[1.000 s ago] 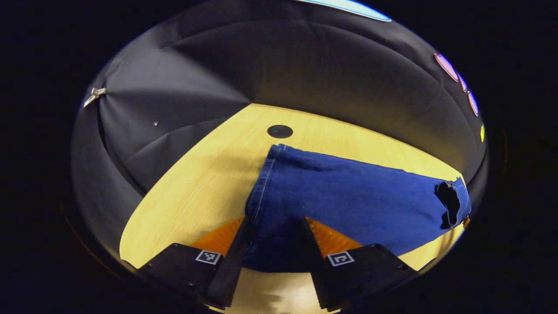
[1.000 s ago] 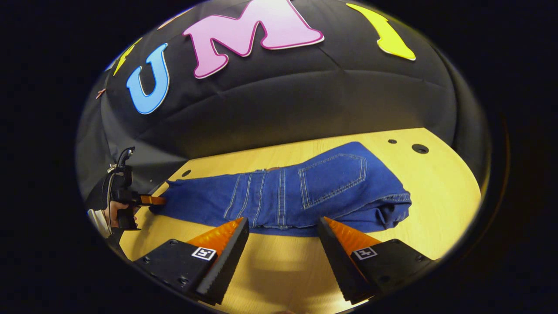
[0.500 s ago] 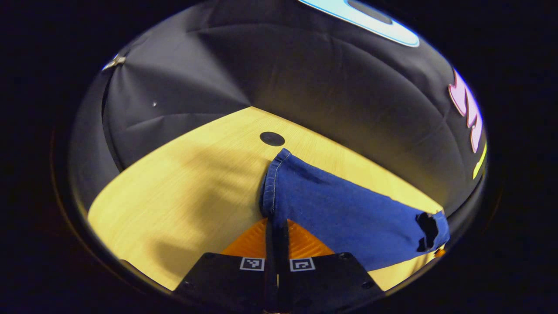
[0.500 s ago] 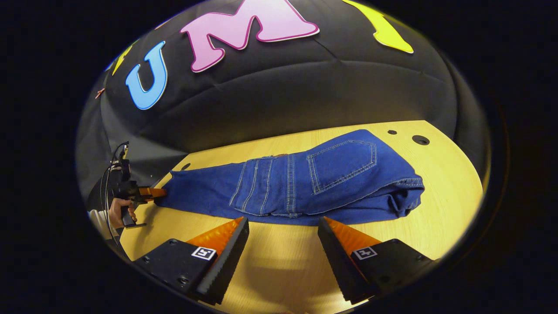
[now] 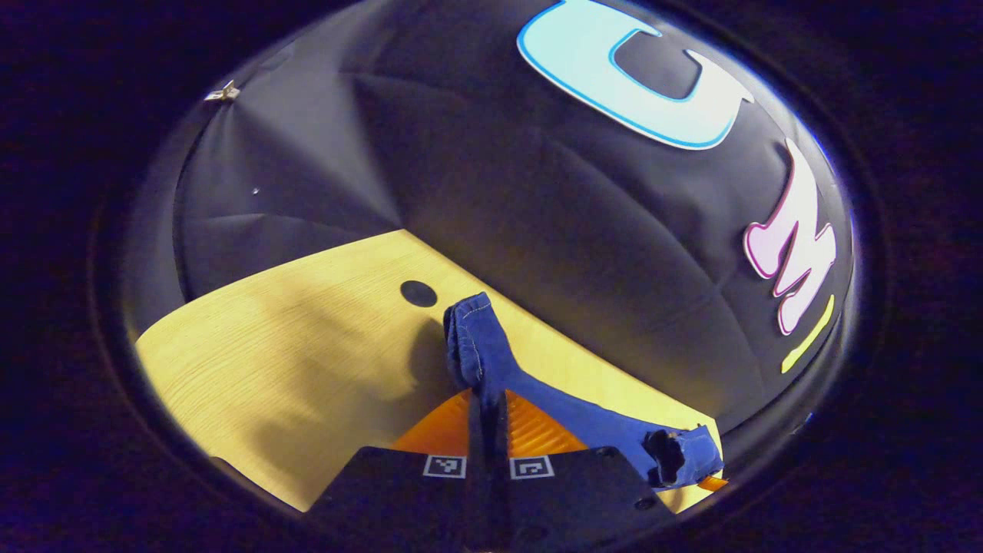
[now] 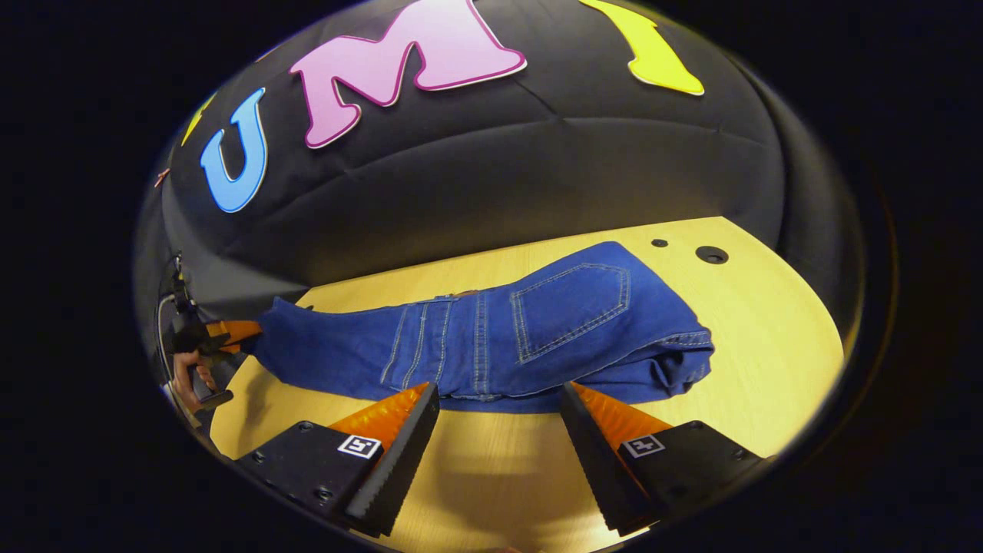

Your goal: Grasp the waist and the cuffs of the jeans and fold them to make the two legs overlap; first hold the waist and fold one-third of the jeans toward the cuffs, then hold the cuffs and fold the remaining one-third in the same direction to finish folding.

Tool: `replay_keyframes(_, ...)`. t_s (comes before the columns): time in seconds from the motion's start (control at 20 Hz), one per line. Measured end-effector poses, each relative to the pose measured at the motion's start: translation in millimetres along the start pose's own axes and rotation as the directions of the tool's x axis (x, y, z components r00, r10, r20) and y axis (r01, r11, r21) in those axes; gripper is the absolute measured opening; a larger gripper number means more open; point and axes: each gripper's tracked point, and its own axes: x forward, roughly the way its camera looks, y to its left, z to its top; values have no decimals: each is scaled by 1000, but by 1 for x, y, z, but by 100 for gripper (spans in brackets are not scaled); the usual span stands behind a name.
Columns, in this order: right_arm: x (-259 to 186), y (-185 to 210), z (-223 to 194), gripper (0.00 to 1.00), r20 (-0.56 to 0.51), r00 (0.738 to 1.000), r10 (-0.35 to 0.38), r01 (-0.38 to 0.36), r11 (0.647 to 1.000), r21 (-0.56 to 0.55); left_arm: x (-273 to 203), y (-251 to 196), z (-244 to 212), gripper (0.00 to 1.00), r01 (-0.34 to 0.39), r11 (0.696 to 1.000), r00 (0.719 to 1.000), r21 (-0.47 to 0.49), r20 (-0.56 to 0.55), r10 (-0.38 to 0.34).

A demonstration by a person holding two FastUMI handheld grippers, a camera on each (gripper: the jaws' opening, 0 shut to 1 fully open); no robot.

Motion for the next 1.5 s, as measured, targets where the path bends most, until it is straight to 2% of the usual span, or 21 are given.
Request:
replay_keyframes(0.1,-3,-3,2,98,-5,1000,-12,12,1000,16,-2,-41,11,2,48,999,999,0,12,-48)
replay_keyframes(0.15,-7,-6,4,98,-4,1000,-14,14,1000,24,-5,-63,14,6,76,997,997,0,10,-76)
replay_keyframes(0.55,-53,-59,44,97,76,990,-118,118,993,12,-22,-242,20,6,247,968,969,41,-23,-246)
replay_keyframes(0.8,-96,-116,70,97,143,966,-216,214,976,31,-39,-350,-23,6,342,931,938,124,-103,-331)
replay_keyframes(0.95,-119,-151,75,97,165,947,-276,272,961,52,-37,-412,-69,6,393,908,914,147,-168,-368)
replay_keyframes(1.05,-134,-169,75,97,176,939,-294,286,956,72,-38,-446,-108,6,436,885,889,163,-231,-395)
replay_keyframes(1.15,-144,-183,70,97,161,941,-297,288,955,74,-34,-468,-144,6,462,869,869,178,-287,-403)
replay_keyframes(1.25,-156,-200,67,97,157,934,-322,314,947,73,-31,-482,-184,6,462,863,863,203,-329,-384)
replay_keyframes(1.4,-175,-217,60,97,163,918,-361,346,932,113,-24,-476,-242,6,415,881,866,229,-395,-305)
replay_keyframes(1.5,-181,-219,52,97,155,920,-360,340,930,140,-19,-465,-276,7,370,898,866,237,-437,-241)
